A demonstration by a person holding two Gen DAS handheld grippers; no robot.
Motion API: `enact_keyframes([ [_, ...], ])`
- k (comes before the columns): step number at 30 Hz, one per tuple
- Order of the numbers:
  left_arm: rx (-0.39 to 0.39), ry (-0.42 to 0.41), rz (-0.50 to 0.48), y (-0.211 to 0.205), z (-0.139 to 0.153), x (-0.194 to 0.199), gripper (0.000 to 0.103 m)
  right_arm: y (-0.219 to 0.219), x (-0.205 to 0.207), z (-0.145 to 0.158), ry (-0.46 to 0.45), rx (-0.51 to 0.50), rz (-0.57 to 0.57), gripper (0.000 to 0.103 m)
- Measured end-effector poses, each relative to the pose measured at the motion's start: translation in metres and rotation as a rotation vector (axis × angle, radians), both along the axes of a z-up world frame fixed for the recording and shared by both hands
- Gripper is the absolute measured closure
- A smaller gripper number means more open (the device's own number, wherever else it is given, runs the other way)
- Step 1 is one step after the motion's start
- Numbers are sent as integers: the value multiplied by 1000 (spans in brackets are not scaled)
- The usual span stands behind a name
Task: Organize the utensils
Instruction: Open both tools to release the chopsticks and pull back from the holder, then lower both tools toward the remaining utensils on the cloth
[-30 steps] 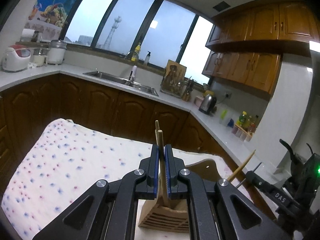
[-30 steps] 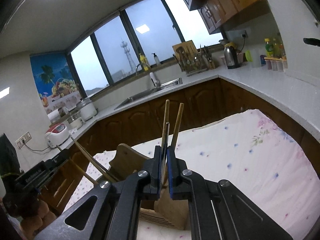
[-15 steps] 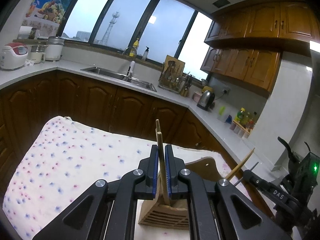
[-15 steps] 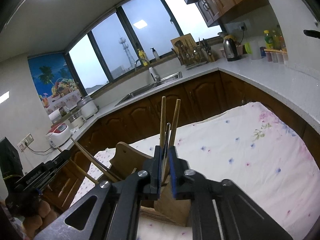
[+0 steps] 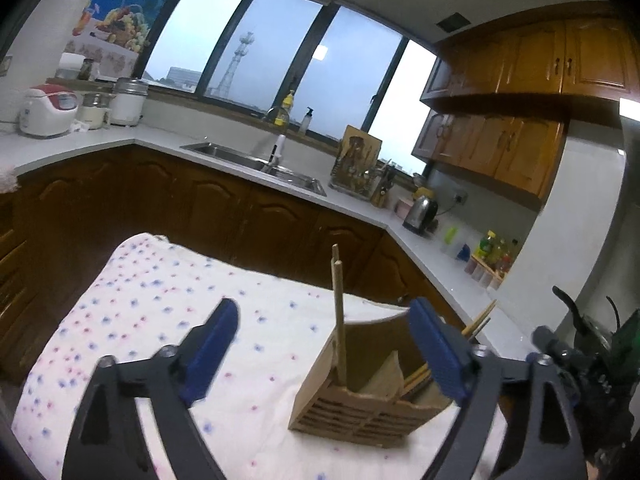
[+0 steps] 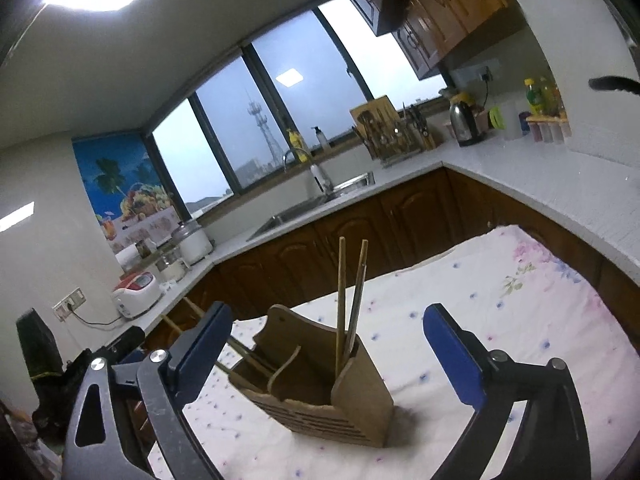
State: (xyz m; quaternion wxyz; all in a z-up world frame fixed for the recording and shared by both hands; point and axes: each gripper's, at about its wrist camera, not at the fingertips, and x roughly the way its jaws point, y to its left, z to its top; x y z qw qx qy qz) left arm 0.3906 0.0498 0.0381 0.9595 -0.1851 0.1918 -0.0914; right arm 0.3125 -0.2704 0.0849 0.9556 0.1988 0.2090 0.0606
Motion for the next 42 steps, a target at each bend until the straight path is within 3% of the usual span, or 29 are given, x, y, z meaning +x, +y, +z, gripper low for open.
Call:
enact_keyframes([
  [11,30,32,2,8,14,-78,3,-1,-65,12,11,-56,28,5],
  [26,59,168,-24,11,21,-170,2,-28,-152,-3,96,-71,-29,5],
  [42,92,280,-38,2,9,-204,2,-27,-187,-43,213,-95,-14,5],
])
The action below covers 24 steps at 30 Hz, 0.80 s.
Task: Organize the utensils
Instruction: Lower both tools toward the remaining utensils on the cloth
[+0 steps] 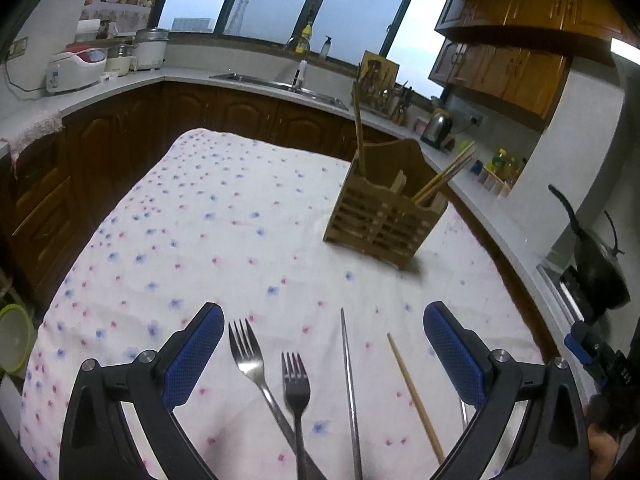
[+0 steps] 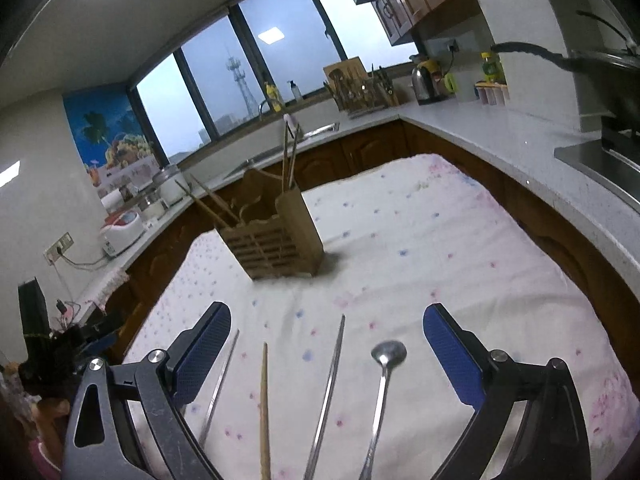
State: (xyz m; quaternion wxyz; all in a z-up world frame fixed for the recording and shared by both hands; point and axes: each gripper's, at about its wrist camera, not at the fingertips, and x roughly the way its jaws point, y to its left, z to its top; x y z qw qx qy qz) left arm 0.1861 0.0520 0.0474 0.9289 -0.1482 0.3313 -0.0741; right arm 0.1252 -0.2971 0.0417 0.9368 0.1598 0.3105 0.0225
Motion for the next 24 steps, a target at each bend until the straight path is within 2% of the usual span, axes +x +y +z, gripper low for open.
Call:
enact_keyframes([
  [20,124,118,-85,-42,-23,25,4,11,12,-48,171,-54,48,6],
  [22,140,130,-101,-46,-26,30,6,11,14,-50,181,-53,50,7],
  [24,158,153,-122,-52,-30,37,13,9,16,-52,190,-53,50,9],
])
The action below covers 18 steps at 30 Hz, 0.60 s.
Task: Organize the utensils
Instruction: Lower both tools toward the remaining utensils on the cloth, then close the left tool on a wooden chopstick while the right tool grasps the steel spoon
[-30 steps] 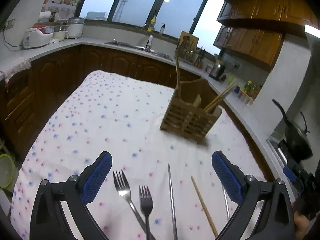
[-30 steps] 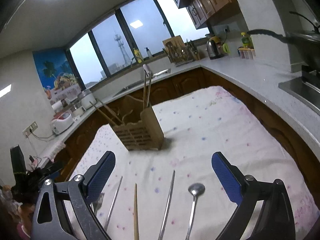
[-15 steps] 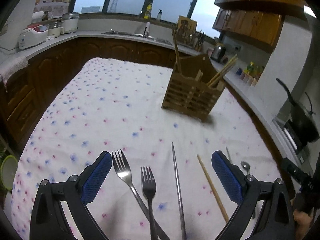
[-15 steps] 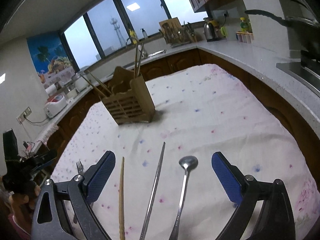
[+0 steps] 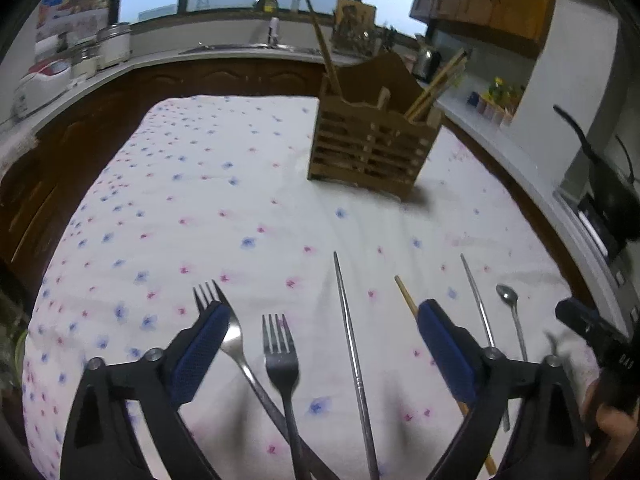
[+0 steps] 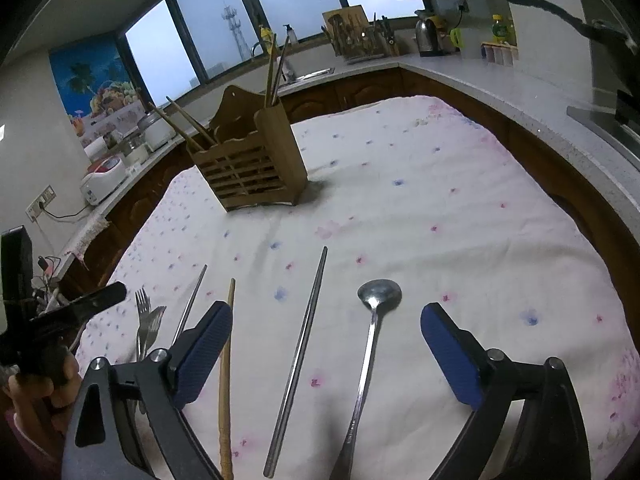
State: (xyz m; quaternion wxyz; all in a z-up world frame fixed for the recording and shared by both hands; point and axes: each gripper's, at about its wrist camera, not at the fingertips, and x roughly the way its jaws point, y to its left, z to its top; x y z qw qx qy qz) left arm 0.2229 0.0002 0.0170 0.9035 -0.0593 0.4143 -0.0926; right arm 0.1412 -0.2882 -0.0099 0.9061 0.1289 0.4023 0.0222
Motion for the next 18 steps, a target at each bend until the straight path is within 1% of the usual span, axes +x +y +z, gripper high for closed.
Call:
enact_keyframes([
  [3,11,28,-19,-7,-7,10,20,-3,4,-4,21,-3,-2,14],
  [6,25,53,-26,-12,-13,21,28,-5,8,-12,52,0,-6,22],
  [9,34,78,-30,-17,-19,32,31,-7,12,-19,78,1,-8,26],
  [11,16,90,-32,-19,-21,38,35,-7,14,-22,85,2,-5,28],
  [13,-4,101,-52,-26,-23,42,36,-7,18,-26,99,1,-2,35],
  [15,-8,110,-82,-35,-26,46,40,-8,21,-30,113,1,-2,40],
  [17,-22,129,-119,-46,-31,50,40,-9,25,-36,130,-1,-4,45],
  [18,-25,136,-130,-50,-33,52,41,-9,27,-37,136,-1,-5,51],
])
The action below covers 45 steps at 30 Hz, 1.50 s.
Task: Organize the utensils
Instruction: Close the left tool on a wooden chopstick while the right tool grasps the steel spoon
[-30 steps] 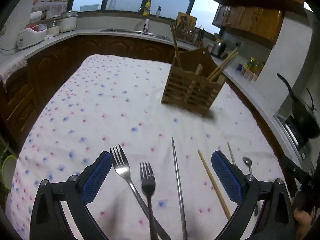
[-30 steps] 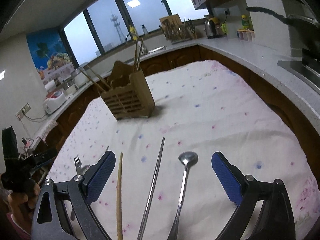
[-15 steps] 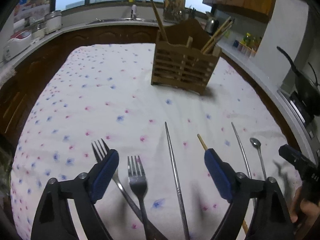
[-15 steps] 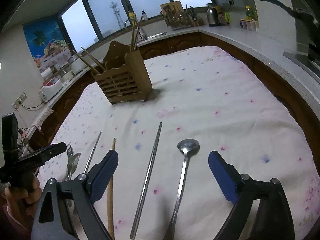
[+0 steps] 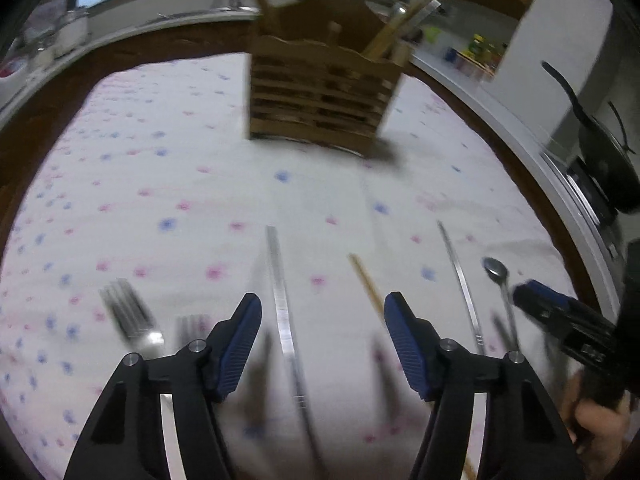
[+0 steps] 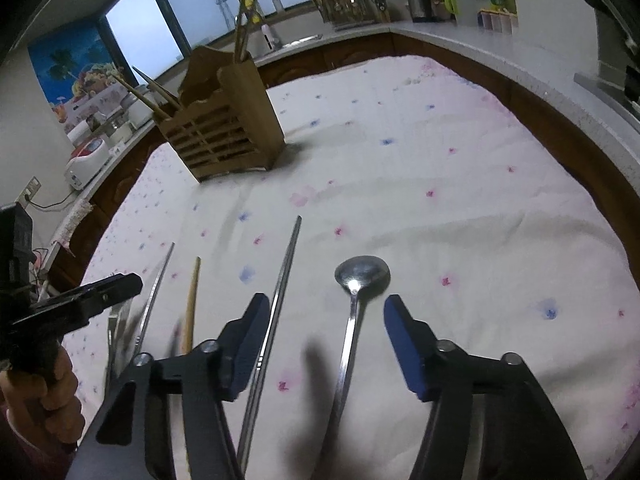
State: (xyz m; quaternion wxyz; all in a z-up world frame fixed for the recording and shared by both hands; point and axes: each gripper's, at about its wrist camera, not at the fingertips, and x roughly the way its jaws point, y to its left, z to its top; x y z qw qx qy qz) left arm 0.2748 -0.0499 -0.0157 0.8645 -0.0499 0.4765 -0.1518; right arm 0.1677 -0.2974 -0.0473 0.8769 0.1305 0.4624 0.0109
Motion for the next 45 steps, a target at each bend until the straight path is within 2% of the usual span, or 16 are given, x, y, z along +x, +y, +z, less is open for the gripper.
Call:
enact_keyframes([
  [1,3,12,-21,-9,-4,3,42,0,2,-2,8,-2,-1,56],
  [5,31,63,-58,-28,-19,18,47,-2,7,-11,34,-9,6,59],
  [7,43,95,-71,-36,-29,27,49,-3,9,-14,40,-9,5,65],
  [10,88,80,-77,-45,-33,35,52,-6,11,-14,41,-11,3,74],
  [11,95,76,-82,-49,-33,38,59,-7,12,-14,42,-11,3,76],
  [12,112,66,-90,-52,-34,41,73,-8,13,-14,46,-13,4,80],
  [14,131,53,-120,-60,-35,42,89,-8,14,-15,48,-13,6,85],
  [15,127,51,-150,-63,-36,42,92,-9,14,-15,48,-9,6,86],
  [18,160,42,-202,-72,-37,40,92,-13,13,-16,46,9,3,87],
  [23,153,90,-174,-68,-35,45,88,-15,14,-16,44,24,3,88],
  [27,218,55,-191,-81,-36,46,88,-16,16,-17,47,33,6,87],
  [32,229,23,-199,-87,-36,43,94,-14,17,-16,50,25,12,88],
  [34,208,26,-192,-83,-36,40,97,-16,17,-16,54,40,9,97],
  [38,154,12,-174,-70,-24,31,100,-13,12,-9,32,43,11,98],
  [45,45,-88,-145,-41,24,8,100,-4,1,22,-45,37,26,99],
])
